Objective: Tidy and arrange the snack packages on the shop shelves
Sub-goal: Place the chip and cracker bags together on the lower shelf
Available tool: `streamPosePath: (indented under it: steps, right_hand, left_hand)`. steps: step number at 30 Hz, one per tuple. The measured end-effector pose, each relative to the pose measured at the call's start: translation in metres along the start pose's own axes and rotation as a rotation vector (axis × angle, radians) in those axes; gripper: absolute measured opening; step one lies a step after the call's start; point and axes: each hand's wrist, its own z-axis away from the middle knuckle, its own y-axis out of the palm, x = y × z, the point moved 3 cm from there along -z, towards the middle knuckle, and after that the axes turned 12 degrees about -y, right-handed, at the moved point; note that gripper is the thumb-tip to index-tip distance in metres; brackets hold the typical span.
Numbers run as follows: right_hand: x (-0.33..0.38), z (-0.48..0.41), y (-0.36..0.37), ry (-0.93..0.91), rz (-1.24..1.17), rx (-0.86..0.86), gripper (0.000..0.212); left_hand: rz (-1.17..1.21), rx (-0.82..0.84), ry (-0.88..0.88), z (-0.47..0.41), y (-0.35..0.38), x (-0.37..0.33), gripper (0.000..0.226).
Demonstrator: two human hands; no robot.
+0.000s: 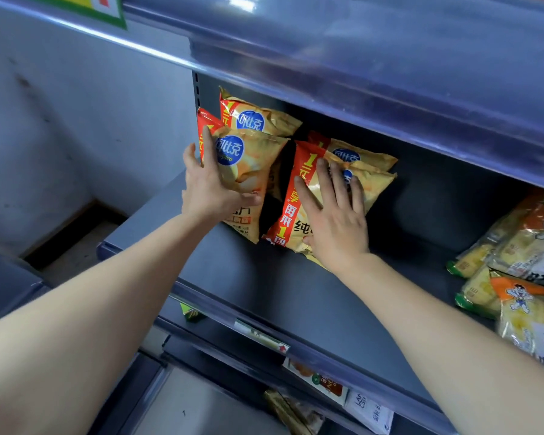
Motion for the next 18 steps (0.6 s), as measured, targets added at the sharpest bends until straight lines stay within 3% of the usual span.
streamPosePath:
  steps: [2, 5, 8, 18]
  right_hand:
    - [-0.001, 0.001, 0.0, -0.005, -0.028, -0.027, 0.118]
    - [-0.004, 0.003, -0.004, -0.027, -0.074, -0.062, 0.121]
    - [-0.008, 0.005, -0.008, -0.046, -0.087, -0.049, 0.118]
    - [-0.011, 0.012, -0.019, -0.054, -0.111, 0.069, 0.123]
  left_hand:
    - [-0.055, -0.031, -0.051, 0.003, 0.006, -0.006, 0.147]
    - [-0.215, -0.13, -0.037, 0.008, 0.01, -0.013, 0.131]
    - [-0.247, -0.121, -0.003, 0.012, 0.015, -0.012, 0.122]
    - [-0.242, -0.027, 0.0, 0.021, 0.01, -0.015, 0.138]
